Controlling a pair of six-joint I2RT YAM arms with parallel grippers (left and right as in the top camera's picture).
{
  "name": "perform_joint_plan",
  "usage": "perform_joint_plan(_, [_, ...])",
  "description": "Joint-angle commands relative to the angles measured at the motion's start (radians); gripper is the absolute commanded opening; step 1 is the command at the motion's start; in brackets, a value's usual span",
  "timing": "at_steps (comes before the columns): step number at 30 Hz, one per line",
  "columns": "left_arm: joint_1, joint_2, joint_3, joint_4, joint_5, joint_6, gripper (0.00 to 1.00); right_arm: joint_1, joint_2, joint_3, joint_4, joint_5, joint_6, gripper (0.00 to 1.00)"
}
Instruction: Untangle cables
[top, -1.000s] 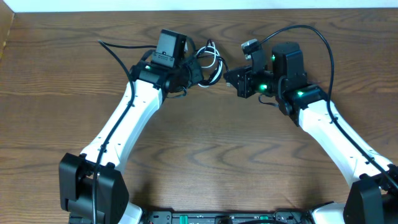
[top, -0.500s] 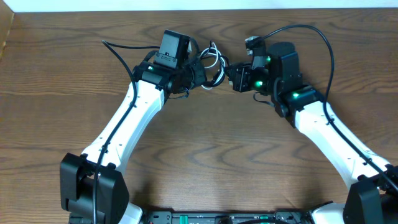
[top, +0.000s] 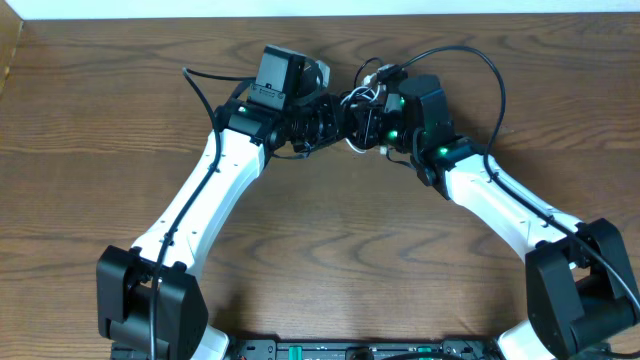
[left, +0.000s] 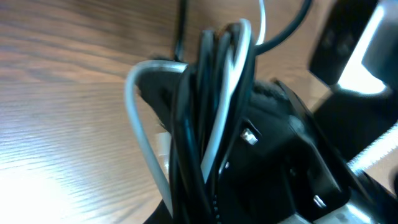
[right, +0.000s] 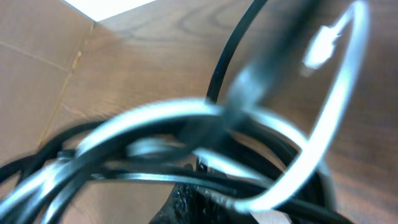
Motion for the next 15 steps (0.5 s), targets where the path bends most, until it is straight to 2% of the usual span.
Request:
perform_joint_plan(1, [-0.003,-0.013,0.012,0.051,0.259,0.013,0.07,0.000,0.026,0.005,0.042,0.018,0.020,0.01])
perform_joint_plan(5, [-0.002,-0.013,0.012,0.060,0.296,0.025,0.07,0.000,0.027,0.005,0.066,0.021,0.019,0.03])
perform_joint_plan(6, [-0.002,-0.013,0.012,0.061,0.288,0.040,0.07,-0.001,0.027,0.005,0.064,0.021,0.019,0.13])
perform_joint_plan(8, [0.002,-0.013,0.011,0.060,0.244,0.048,0.08,-0.007,0.027,0.005,0.050,0.011,0.019,0.50])
perform_joint_plan(12, [0.019,-0.013,0.012,0.060,0.148,0.050,0.07,-0.037,0.013,0.005,0.047,-0.135,0.019,0.69])
perform_joint_plan(15, [0.033,-0.013,0.011,0.059,0.103,0.076,0.07,-0.071,-0.011,0.005,0.043,-0.218,0.020,0.75])
